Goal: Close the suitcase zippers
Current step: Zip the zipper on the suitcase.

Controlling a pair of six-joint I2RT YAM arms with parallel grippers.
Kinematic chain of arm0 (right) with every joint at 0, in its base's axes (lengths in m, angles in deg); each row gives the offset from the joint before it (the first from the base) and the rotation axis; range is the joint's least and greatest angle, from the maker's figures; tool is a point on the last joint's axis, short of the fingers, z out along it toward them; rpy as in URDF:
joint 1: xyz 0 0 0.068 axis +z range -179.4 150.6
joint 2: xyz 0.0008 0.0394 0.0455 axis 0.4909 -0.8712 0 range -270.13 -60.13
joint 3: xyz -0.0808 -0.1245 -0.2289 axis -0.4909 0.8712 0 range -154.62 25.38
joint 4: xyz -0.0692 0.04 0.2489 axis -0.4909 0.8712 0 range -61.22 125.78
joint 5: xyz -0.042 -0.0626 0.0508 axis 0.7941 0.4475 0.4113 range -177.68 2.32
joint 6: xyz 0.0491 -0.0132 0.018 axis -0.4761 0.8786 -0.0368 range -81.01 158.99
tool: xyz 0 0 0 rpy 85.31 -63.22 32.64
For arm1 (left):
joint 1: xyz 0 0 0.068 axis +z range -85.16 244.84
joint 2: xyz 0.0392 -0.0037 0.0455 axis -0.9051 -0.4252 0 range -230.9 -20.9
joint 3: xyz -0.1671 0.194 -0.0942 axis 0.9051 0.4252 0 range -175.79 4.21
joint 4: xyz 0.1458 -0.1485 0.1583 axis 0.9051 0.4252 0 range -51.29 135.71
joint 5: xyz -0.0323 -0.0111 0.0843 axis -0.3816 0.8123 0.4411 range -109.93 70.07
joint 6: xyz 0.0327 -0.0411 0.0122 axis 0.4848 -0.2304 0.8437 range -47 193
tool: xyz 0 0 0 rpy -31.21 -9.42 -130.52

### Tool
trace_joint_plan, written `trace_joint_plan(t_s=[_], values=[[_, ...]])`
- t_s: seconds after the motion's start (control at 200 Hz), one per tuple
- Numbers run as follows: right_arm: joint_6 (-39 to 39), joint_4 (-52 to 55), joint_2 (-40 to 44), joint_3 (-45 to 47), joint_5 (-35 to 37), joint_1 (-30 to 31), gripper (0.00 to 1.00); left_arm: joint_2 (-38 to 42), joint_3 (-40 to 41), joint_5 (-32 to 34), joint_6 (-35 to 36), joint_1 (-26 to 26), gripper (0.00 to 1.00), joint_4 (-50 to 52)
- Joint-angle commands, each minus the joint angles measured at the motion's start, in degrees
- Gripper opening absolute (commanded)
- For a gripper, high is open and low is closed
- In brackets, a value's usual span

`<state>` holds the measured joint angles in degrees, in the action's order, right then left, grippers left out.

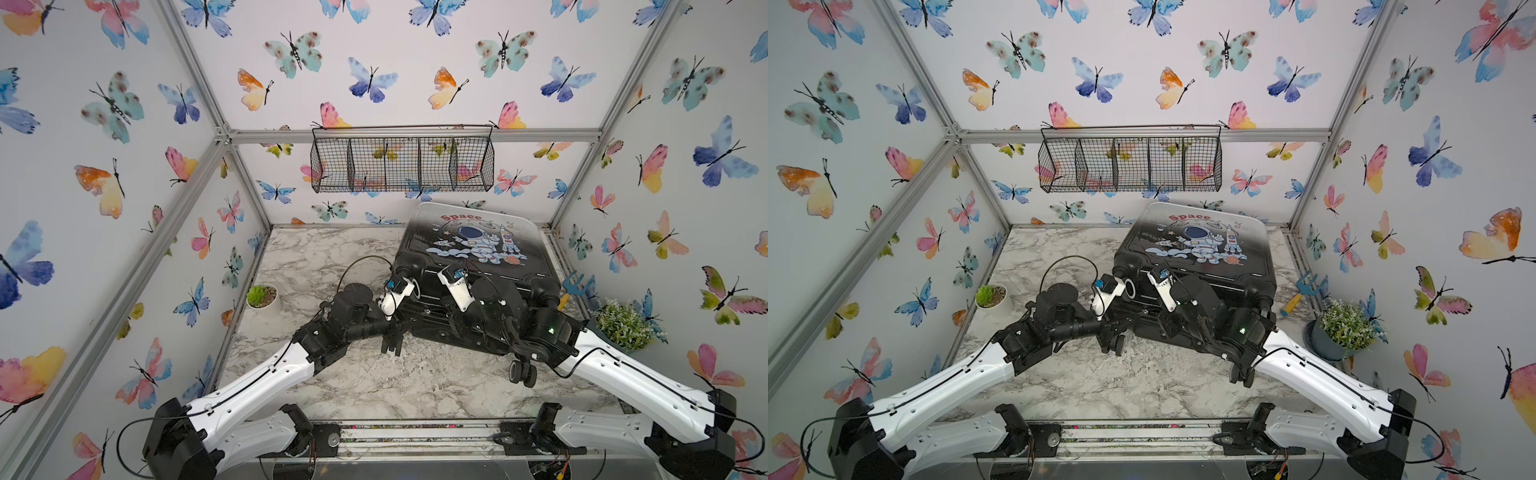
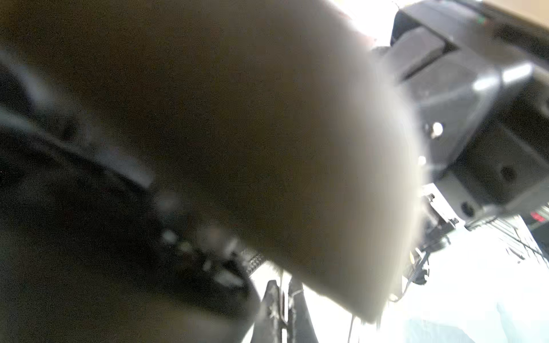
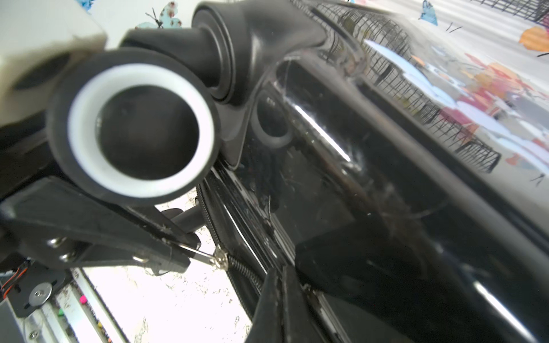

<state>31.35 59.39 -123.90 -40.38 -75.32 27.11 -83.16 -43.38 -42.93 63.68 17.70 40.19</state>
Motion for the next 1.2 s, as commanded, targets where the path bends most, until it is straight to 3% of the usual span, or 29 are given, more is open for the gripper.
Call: trace_joint_plan(t_s=[0.0,0.12,0.185,0.255,0.496,0.666,0.886,0.966,1.081,1.171,1.196], values=[[-3.8,-23.47,0.01,-0.93,-6.51,1.15,0.03,-4.35,-5.58,-10.32,-1.23,-6.06,0.0,-7.62],[-4.05,-22.56,0.92,-0.38,-5.35,1.15,0.03,-6.97,-10.01,-10.54,-0.19,-6.65,0.0,-2.92],[-3.83,-21.45,1.25,-0.9,-4.41,1.15,0.03,-6.84,-12.16,0.07,2.47,-6.61,0.0,4.82],[-4.11,-21.66,1.56,-1.19,-3.25,1.15,0.03,-6.98,-15.04,4.4,3.55,-5.78,0.0,11.64],[-6.16,-26.03,-0.68,-2.27,-2.93,1.15,0.03,-8.91,-18.79,0.33,0.78,-7.09,0.0,16.42],[-4.19,-22.24,-0.22,0.0,-1.72,1.15,0.03,-9.41,-15.84,6.98,-0.75,-5.94,0.0,19.44],[-4.17,-19.94,2.51,7.08,-3.37,1.15,0.04,-8.18,-9.5,8.27,-1.11,-2.94,0.0,18.98],[-4.4,-19.32,1.78,7.29,-5.01,1.15,0.04,-8.27,-9.24,8.83,-0.62,-2.19,0.12,22.08],[-4.58,-18.92,0.95,8.59,-7.68,1.15,0.03,-6.58,-7.82,7.96,-1.29,-1.82,0.43,24.6],[-4.41,-18.41,0.82,10.33,-8.96,1.15,0.03,-4.38,-6.5,6.25,-1.95,-1.69,0.6,26.91],[-4.4,-18.01,0.79,10.75,-9.48,1.15,0.03,-3.59,-6.01,5.45,-2.38,-1.56,0.71,27.31]])
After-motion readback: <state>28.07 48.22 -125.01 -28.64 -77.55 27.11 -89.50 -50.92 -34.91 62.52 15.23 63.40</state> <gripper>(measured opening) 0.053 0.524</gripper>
